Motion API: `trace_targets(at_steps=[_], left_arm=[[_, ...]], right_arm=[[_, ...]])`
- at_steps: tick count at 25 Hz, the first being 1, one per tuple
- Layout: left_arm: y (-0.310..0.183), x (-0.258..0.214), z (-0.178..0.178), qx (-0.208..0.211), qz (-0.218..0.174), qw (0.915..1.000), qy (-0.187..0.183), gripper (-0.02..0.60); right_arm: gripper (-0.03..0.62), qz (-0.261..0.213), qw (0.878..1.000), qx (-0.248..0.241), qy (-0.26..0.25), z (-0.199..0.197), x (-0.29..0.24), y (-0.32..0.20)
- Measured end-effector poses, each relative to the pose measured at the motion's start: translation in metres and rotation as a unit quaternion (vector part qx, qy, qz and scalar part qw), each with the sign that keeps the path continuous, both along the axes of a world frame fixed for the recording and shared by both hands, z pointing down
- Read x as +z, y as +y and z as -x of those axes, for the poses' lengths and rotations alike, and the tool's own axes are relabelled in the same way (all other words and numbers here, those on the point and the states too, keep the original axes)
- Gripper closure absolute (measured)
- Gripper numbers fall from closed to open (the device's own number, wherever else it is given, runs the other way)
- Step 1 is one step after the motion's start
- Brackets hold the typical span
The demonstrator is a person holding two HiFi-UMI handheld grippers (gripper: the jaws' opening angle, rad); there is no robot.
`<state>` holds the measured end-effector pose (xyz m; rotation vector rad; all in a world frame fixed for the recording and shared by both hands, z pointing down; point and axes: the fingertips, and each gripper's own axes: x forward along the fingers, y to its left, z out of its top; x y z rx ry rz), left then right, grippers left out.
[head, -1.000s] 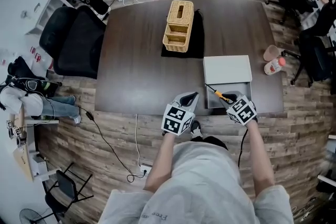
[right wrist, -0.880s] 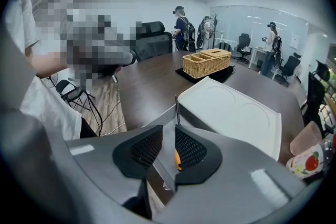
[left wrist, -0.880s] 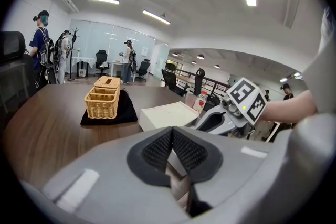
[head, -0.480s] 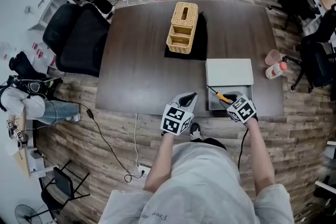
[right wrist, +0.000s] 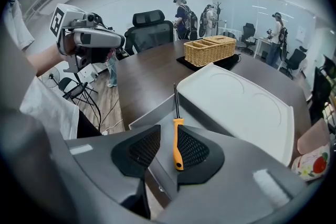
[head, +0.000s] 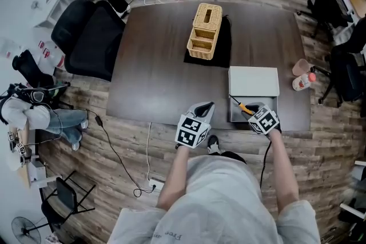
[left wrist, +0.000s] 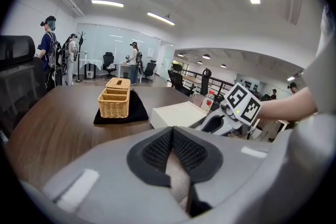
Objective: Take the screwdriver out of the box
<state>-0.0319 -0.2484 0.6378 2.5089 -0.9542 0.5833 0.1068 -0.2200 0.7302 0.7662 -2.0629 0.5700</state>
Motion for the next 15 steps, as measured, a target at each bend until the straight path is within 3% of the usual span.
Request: trace_targets(at_steps=[15], left_arm=[[-0.007,0.001,0.005,-0.006,-0.004,1.0,-0.002,0.528]], right_arm=[[0.514,0.008,1.0,-0.007,0.025,-0.002,0.021,-0.003]])
